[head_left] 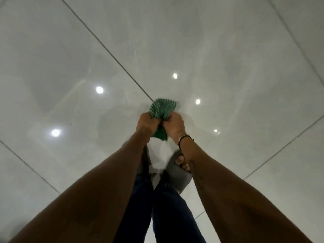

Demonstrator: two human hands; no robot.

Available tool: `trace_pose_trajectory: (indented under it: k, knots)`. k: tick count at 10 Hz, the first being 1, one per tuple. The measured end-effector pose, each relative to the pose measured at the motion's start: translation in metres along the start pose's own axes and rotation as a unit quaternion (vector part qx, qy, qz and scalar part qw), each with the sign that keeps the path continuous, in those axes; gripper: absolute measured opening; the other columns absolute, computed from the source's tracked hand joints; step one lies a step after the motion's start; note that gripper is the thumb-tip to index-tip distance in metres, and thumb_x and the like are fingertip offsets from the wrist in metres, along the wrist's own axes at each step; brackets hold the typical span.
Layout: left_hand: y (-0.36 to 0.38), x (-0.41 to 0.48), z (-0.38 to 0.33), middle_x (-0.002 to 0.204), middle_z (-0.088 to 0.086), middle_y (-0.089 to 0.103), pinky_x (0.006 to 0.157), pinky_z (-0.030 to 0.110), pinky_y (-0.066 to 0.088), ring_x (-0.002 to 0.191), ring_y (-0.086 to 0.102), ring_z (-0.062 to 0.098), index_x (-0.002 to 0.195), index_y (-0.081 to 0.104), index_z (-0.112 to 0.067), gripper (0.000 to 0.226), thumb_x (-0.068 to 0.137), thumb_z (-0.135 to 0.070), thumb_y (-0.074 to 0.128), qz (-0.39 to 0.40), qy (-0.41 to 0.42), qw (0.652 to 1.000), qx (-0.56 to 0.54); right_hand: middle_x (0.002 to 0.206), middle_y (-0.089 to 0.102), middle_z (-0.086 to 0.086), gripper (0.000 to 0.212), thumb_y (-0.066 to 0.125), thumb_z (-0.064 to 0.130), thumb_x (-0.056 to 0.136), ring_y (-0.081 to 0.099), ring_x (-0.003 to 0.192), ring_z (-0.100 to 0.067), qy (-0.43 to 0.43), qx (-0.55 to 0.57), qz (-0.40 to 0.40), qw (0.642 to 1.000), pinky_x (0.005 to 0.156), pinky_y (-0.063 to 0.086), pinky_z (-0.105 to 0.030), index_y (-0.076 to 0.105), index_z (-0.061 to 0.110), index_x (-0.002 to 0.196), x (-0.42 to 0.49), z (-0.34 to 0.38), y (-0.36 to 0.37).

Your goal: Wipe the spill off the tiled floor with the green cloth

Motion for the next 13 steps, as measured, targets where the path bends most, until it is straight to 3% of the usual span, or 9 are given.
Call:
trace_pose_trajectory:
  k: [1,2,4,5,8,9,10,12,13]
  knots:
    - [-0.018,-0.045,-0.019,0.123,0.023,0.079,0.094,0.042,0.061,0.109,0.075,0.037,0.124,0.076,0.001,0.034,0.091,-0.007,0.076,0.053,-0.014,0.997,-0.05,0.087,0.073,-0.01,0.024,0.071,0.013,0.092,0.068,0.085,-0.029,0.032,0.065,0.023,0.997,0.075,0.052,-0.039,0.066,0.022,0.07,-0.035,0.009,-0.027]
    - [-0.056,-0.106,-0.05,0.115,0.019,0.081,0.091,0.042,0.065,0.102,0.078,0.036,0.113,0.078,-0.002,0.028,0.086,-0.003,0.082,0.077,-0.008,0.994,-0.082,0.08,0.075,-0.011,0.015,0.077,0.032,0.071,0.069,0.079,-0.032,0.075,0.164,0.009,0.984,0.072,0.052,-0.042,0.07,0.019,0.069,-0.08,0.016,-0.081]
    - [-0.159,-0.259,-0.183,0.096,0.017,0.076,0.067,0.038,0.068,0.081,0.077,0.032,0.09,0.07,-0.012,0.029,0.084,0.014,0.081,0.101,0.015,0.974,-0.204,0.096,0.075,-0.014,0.014,0.071,-0.002,0.093,0.071,0.083,-0.029,0.105,0.262,0.02,0.959,0.069,0.057,-0.03,0.075,0.003,0.106,-0.222,0.14,-0.245]
    - [-0.2,-0.324,-0.28,0.098,0.014,0.077,0.065,0.034,0.068,0.078,0.077,0.026,0.097,0.07,-0.01,0.026,0.087,0.014,0.078,0.126,0.079,0.962,-0.23,0.103,0.077,-0.01,0.017,0.071,0.0,0.096,0.072,0.099,-0.03,0.068,0.275,0.031,0.959,0.073,0.059,-0.032,0.075,0.009,0.109,-0.266,0.211,-0.322]
    - [-0.235,-0.351,-0.541,0.115,0.0,0.078,0.063,0.023,0.064,0.094,0.077,0.014,0.131,0.068,-0.012,0.044,0.093,0.01,0.075,0.092,0.197,0.944,-0.248,0.114,0.083,-0.006,0.031,0.063,0.003,0.105,0.081,0.094,-0.017,-0.086,0.367,-0.063,0.924,0.076,0.066,-0.03,0.072,0.011,0.134,-0.235,0.381,-0.513]
    - [-0.231,-0.328,-0.626,0.113,-0.001,0.078,0.061,0.023,0.064,0.098,0.077,0.019,0.126,0.068,-0.015,0.045,0.093,0.015,0.071,0.089,0.227,0.934,-0.262,0.128,0.079,-0.013,0.031,0.062,0.002,0.106,0.077,0.114,-0.028,-0.15,0.343,-0.079,0.924,0.095,0.065,-0.039,0.071,0.01,0.135,-0.185,0.435,-0.576]
    - [-0.228,-0.305,-0.704,0.115,-0.004,0.079,0.064,0.025,0.065,0.099,0.078,0.016,0.137,0.066,-0.011,0.052,0.093,0.016,0.069,0.068,0.245,0.928,-0.272,0.121,0.078,-0.004,0.033,0.061,0.004,0.108,0.076,0.11,-0.021,-0.176,0.311,-0.09,0.93,0.093,0.065,-0.032,0.068,0.011,0.14,-0.142,0.489,-0.637]
    - [-0.224,-0.253,-0.792,0.131,-0.001,0.077,0.102,0.047,0.066,0.121,0.076,0.021,0.151,0.057,-0.011,0.056,0.1,0.009,0.066,0.033,0.273,0.936,-0.219,0.142,0.069,-0.012,0.054,0.069,0.007,0.106,0.068,0.128,-0.03,-0.21,0.151,-0.069,0.963,0.109,0.059,-0.043,0.053,0.004,0.158,-0.058,0.572,-0.705]
    - [-0.22,-0.238,-0.784,0.149,0.005,0.069,0.118,0.052,0.056,0.139,0.066,0.028,0.156,0.055,-0.018,0.056,0.102,-0.007,0.068,-0.014,0.301,0.95,-0.083,0.162,0.056,-0.018,0.074,0.076,0.019,0.103,0.054,0.147,-0.035,-0.2,0.009,-0.118,0.973,0.124,0.044,-0.043,0.039,0.001,0.165,-0.035,0.56,-0.715]
Point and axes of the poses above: each hand's wrist, its own x-axis towards the middle knuckle, its own y-axis out of the palm, z = x × y, the point moved 7 cm from there along x, towards the middle knuckle
